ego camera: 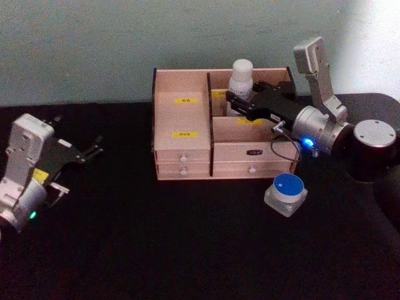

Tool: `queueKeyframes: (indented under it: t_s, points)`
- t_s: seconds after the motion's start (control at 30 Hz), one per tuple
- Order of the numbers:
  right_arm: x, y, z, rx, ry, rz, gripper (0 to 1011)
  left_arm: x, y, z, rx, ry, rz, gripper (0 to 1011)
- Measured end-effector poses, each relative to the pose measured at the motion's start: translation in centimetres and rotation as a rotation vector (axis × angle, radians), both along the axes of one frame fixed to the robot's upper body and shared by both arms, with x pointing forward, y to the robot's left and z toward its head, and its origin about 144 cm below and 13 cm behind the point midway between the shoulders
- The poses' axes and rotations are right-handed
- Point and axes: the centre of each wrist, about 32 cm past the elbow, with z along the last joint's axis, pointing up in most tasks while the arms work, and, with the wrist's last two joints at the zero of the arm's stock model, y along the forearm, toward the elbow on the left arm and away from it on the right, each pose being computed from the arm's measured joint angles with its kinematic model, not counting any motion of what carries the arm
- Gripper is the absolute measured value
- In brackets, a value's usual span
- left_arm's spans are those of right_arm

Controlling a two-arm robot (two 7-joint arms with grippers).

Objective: Pick up the facial cleanser and watermelon frost from the table and place them into the tiered storage box.

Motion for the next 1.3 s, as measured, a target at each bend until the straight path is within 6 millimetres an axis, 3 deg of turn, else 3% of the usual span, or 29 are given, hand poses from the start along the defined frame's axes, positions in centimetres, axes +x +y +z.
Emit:
queueKeyframes:
  t_s: [1.03, 1.17, 1.3]
  points:
    - [0.26, -0.11, -0.37, -0.002, 0.028, -0.006, 600, 0.0, 0.0, 0.0, 0.0, 0.0, 0.0, 1001]
    - [0.26, -0.15, -0.37, -0.002, 0.027, -0.008, 657, 0.0, 0.0, 0.0, 0.0, 0.0, 0.0, 1001]
    - [0.25, -0.14, -0.38, -0.002, 0.027, -0.008, 808, 0.0, 0.0, 0.0, 0.0, 0.0, 0.0, 1001]
